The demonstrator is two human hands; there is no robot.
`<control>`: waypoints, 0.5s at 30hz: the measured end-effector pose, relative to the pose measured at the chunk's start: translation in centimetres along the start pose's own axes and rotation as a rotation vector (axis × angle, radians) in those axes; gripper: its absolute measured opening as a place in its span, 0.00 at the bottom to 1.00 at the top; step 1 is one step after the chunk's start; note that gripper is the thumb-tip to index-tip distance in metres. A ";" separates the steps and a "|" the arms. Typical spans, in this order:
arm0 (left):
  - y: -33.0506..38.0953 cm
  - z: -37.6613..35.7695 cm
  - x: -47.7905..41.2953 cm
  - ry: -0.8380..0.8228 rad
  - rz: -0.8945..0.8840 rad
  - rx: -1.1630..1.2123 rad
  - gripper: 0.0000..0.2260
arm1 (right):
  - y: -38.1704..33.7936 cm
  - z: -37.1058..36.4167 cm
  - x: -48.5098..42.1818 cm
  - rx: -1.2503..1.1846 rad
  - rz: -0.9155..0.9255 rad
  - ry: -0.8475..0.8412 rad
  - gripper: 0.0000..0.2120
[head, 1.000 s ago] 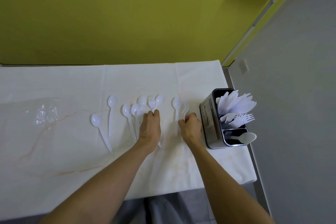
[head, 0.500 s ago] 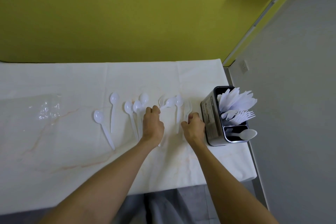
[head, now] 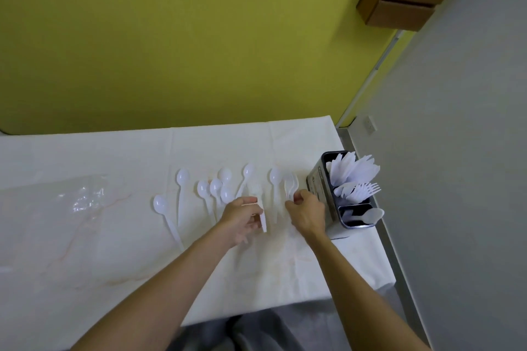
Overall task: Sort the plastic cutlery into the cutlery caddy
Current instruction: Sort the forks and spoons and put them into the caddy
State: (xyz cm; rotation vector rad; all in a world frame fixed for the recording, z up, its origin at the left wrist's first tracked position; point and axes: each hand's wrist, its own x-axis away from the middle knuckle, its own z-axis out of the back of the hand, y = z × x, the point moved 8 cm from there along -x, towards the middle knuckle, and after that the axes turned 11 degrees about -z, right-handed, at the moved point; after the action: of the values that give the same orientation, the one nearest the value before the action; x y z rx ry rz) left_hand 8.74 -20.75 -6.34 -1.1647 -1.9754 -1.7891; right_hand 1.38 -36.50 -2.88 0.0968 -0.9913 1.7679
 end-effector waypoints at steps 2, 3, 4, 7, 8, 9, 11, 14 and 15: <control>1.3 -0.4 0.6 -0.046 -0.109 -0.105 0.11 | -0.7 1.7 1.1 -0.076 0.038 0.029 0.04; 2.1 -0.8 0.7 -0.061 -0.183 -0.163 0.10 | -1.2 2.7 1.7 -0.120 0.062 0.043 0.04; 3.1 -1.3 0.9 -0.074 -0.267 -0.220 0.10 | -1.6 3.9 2.3 -0.168 0.087 0.061 0.05; 6.0 -4.2 1.9 -0.131 -0.495 -0.304 0.06 | -2.3 8.6 4.1 -0.280 0.170 0.174 0.09; 6.7 -5.4 2.3 -0.158 -0.555 -0.303 0.05 | -2.3 10.2 4.6 -0.297 0.195 0.225 0.08; 7.4 -6.7 2.8 -0.186 -0.608 -0.298 0.04 | -2.1 11.8 4.9 -0.315 0.207 0.269 0.07; 8.0 -9.3 3.6 -0.230 -0.687 -0.295 0.04 | -0.9 14.2 4.7 -0.379 0.191 0.307 0.06; 7.4 -12.9 4.1 -0.269 -0.729 -0.312 0.06 | 1.7 15.9 3.5 -0.425 0.106 0.336 0.06; 6.9 -14.0 4.1 -0.280 -0.741 -0.338 0.06 | 2.4 16.1 3.2 -0.413 0.092 0.345 0.05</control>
State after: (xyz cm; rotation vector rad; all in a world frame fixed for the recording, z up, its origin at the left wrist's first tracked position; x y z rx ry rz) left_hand 6.10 -32.38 4.52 -0.8477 -2.5740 -2.5035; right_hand -8.04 -44.95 7.86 -0.5046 -1.0929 1.5568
